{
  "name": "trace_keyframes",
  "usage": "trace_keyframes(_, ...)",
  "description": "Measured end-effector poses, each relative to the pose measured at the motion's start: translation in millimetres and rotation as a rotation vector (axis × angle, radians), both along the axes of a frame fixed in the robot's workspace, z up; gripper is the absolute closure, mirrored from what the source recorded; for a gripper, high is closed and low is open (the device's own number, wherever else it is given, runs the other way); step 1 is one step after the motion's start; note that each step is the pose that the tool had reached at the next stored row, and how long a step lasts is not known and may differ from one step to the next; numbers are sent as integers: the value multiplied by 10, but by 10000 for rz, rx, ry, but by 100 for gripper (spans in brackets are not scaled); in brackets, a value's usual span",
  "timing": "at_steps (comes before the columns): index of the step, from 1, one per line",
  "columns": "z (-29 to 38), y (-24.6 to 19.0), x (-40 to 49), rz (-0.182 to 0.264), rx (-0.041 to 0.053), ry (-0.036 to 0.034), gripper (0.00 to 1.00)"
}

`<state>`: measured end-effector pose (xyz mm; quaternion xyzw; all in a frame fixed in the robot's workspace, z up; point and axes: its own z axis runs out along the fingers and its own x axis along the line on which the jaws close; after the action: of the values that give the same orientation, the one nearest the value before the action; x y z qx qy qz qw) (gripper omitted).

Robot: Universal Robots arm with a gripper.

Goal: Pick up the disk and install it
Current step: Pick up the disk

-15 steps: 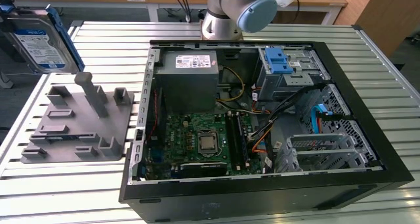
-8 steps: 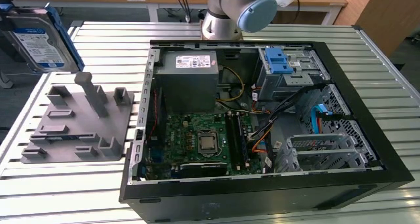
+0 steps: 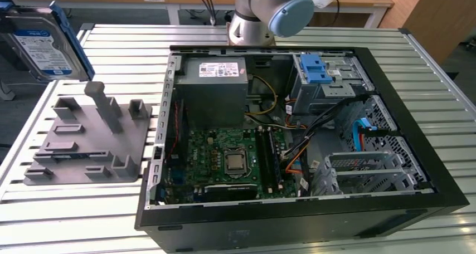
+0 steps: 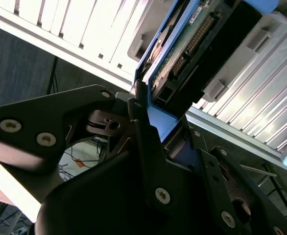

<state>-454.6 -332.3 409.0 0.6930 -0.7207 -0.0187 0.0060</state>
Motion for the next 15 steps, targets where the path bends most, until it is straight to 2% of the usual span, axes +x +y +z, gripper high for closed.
trace_keyframes(15, 69, 0, 0, 0, 0, 1, 64)
